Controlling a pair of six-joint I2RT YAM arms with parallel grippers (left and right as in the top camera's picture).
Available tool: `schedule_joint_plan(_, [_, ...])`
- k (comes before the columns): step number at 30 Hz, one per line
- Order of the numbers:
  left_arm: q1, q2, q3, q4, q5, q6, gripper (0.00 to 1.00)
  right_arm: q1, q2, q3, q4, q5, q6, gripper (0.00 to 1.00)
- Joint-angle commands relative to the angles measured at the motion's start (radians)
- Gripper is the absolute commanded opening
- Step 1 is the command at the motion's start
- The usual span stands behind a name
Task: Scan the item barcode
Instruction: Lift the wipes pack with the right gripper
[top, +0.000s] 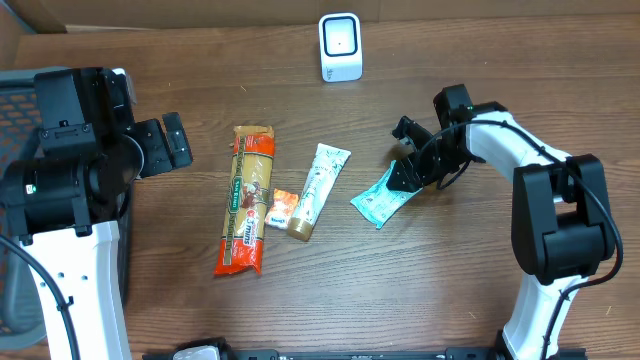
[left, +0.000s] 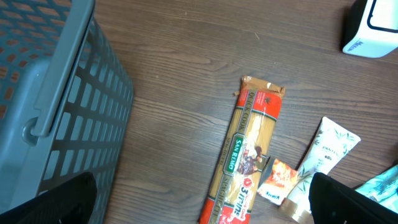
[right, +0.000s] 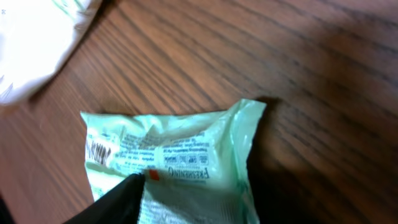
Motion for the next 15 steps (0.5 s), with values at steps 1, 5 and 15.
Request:
schedule_joint_plan(1, [-0.002,0.005,0.006,0.001,0.008,0.015,1.00,0.006,0.029,-0.108,0.035,0.021,0.080,0.39])
schedule_joint_plan(5, [-0.002,0.005,0.006,0.001,0.008,0.016,1.00,0.004,0.029,-0.152,0.082,0.020,0.180,0.04])
schedule_joint_plan(15, [-0.002,0.005,0.006,0.001,0.008,0.016,1.00,-0.011,0.001,-0.066,0.022,-0.171,0.249,0.04])
